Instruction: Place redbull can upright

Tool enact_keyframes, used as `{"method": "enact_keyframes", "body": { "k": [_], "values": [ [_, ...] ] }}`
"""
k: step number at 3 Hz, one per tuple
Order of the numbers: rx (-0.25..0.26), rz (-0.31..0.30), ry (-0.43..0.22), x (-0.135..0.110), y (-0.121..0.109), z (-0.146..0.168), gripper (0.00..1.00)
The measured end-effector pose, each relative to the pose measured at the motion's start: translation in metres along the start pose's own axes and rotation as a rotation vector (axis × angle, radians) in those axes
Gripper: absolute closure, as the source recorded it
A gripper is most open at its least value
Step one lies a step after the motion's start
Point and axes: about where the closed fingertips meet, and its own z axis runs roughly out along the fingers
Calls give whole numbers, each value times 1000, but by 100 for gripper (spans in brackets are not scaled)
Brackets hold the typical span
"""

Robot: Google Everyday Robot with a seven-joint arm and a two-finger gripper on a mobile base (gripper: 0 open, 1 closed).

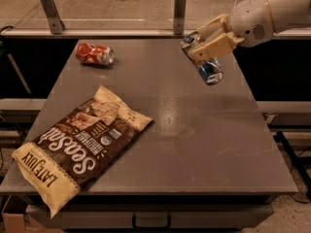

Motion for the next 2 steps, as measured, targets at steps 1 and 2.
{"method": "enact_keyframes", "body": {
  "k": [1, 2],
  "values": [
    [-86, -36, -267, -10, 8, 1, 100],
    [-144, -27, -471, -6, 17, 3, 100]
  ]
}}
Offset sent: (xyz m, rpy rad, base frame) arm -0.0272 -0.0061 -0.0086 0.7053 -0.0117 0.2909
